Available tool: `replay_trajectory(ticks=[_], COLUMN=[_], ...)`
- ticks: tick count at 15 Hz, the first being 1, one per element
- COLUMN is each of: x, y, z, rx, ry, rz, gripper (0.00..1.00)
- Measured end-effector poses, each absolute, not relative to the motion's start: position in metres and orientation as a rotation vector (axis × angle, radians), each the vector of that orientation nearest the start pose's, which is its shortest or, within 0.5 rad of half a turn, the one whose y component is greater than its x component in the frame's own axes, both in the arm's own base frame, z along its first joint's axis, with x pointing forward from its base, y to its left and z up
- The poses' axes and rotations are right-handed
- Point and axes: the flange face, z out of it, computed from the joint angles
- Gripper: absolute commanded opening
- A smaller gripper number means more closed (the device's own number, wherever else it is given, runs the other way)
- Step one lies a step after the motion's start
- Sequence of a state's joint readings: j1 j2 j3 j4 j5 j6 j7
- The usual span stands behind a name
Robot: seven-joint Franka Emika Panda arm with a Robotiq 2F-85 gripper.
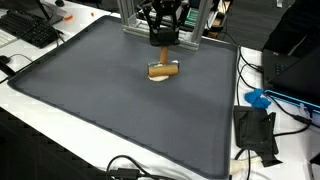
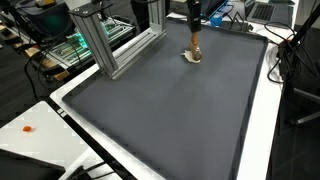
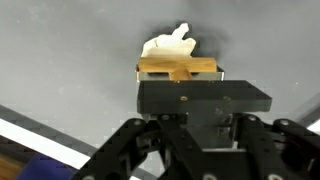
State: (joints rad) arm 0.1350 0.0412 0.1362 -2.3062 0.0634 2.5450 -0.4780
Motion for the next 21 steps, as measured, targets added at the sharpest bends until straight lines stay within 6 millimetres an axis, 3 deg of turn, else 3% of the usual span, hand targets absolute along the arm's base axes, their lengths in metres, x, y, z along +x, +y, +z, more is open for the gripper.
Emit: replay_trajectory(ticks=[13, 21], x=[0.5176, 0.5156], y=[0.1427, 0.1398], z=[0.3451, 0.3478], rx=[-2.907, -2.918], ry=[-1.009, -1.058], rz=[-0.337, -0.239], gripper=[0.23, 0.23])
